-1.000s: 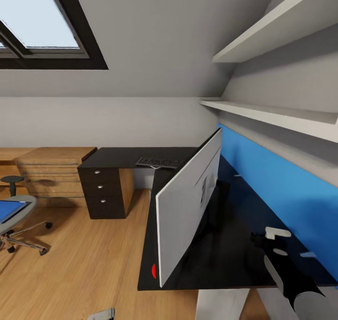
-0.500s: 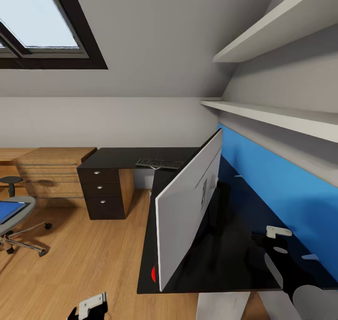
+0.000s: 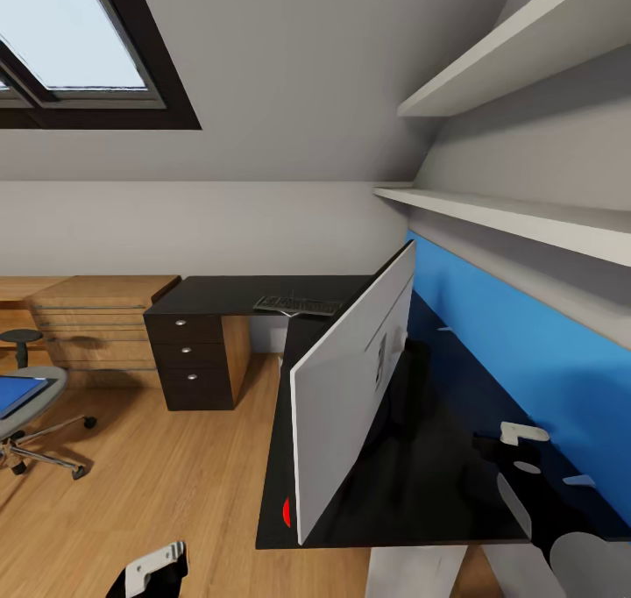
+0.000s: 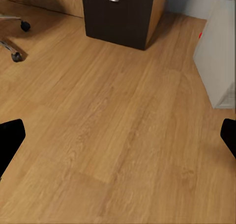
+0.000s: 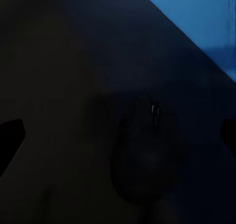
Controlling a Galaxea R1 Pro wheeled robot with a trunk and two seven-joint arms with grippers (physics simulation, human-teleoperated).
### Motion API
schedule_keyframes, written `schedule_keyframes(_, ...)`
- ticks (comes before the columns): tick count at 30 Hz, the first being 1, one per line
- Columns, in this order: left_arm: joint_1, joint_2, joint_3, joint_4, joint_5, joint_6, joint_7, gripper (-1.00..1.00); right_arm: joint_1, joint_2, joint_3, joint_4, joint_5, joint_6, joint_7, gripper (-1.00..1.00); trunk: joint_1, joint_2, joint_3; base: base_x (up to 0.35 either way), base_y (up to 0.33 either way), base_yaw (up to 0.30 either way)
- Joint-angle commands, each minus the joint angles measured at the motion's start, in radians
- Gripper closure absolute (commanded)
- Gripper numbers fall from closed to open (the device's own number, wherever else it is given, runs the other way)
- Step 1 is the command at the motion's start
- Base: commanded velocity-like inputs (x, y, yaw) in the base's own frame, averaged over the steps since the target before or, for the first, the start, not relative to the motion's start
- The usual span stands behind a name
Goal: In the bedroom, organize the workspace by keeping the computer under the desk, ensuring the monitor is on the desk, placing the keyboard on the desk next to the monitor, placing the mouse on the desk next to the keyboard, moving the folder from the swivel chair onto the desk next to the mouse, stacking the notebook on top of the folder with the pen on top of the notebook, and positioning the swivel chair next to the desk.
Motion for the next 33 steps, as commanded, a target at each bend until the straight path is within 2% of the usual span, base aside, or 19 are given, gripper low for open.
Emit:
schedule_keyframes(1, 0.004, 0.007, -0.007, -0.012, 0.015, -0.006, 0.006, -1.00, 0.000, -0.003, 0.002, -0.002, -0.011, 0.004, -0.004, -1.00, 0.000, -0.001, -0.001, 0.000, 0.000, 0.000)
schedule_keyframes(7, 0.036, 0.038, -0.007, -0.081, 0.063, 0.014, 0.006, -1.00, 0.000, -0.018, 0.001, -0.001, -0.015, 0.005, -0.003, -1.00, 0.000, -0.001, -0.001, 0.000, 0.000, 0.000)
schedule_keyframes(12, 0.043, 0.056, -0.008, -0.109, 0.073, 0.022, 0.005, -1.00, -0.020, -0.027, 0.001, 0.041, -0.016, 0.006, 0.000, -1.00, 0.000, -0.001, -0.001, 0.000, 0.000, 0.000)
schedule_keyframes(19, 0.062, 0.063, -0.007, -0.142, 0.075, 0.023, 0.005, -1.00, -0.050, -0.039, 0.001, 0.098, -0.017, 0.006, 0.025, -1.00, 0.000, -0.001, -0.001, 0.000, 0.000, 0.000)
schedule_keyframes(33, 0.077, 0.064, -0.007, -0.154, 0.075, 0.025, 0.005, -1.00, -0.057, -0.041, 0.000, 0.111, -0.017, 0.007, 0.038, -1.00, 0.000, -0.001, -0.001, 0.000, 0.000, 0.000)
